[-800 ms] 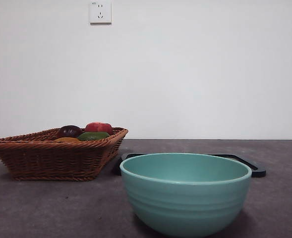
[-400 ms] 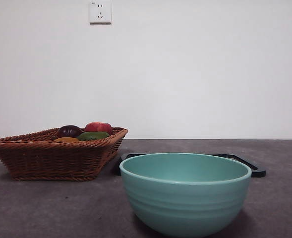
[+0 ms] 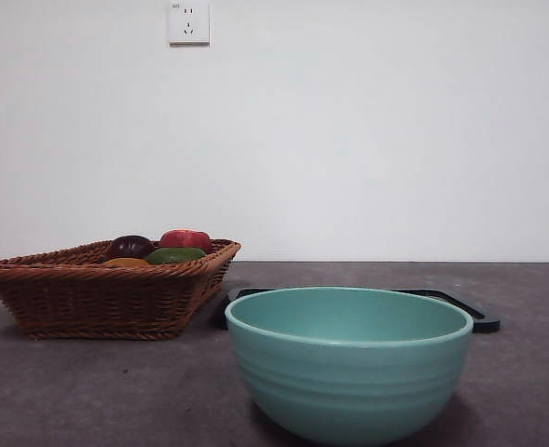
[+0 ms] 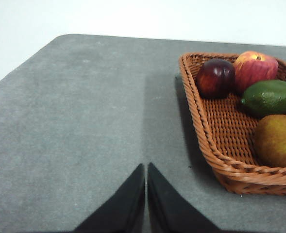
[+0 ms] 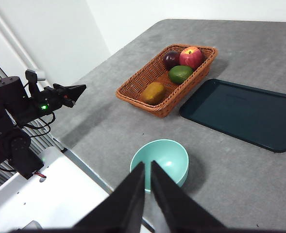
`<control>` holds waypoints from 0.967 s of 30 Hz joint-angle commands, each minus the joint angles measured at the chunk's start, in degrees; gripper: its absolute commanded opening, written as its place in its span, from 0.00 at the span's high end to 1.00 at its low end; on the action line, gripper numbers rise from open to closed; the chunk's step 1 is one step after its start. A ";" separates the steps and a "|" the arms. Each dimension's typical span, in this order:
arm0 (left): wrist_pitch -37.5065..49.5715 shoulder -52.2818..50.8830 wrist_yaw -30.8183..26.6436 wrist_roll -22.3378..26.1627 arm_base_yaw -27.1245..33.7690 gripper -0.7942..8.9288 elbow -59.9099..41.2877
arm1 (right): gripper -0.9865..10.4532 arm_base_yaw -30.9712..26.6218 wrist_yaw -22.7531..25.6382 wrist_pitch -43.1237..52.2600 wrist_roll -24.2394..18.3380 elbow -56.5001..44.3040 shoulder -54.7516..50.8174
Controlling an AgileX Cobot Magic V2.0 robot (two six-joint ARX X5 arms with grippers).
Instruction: Pick up the wifruite, put it on the bowl, pick up the plate, put it on desk
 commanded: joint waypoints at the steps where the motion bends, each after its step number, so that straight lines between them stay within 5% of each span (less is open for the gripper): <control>1: -0.22 -0.76 -0.22 -0.59 0.04 0.91 -1.20 | 0.90 0.35 0.04 0.59 -0.50 0.94 -0.11; 29: -2.27 -4.17 -0.22 -0.11 0.22 0.91 -1.18 | 0.90 0.35 0.04 0.59 -0.48 0.94 -0.11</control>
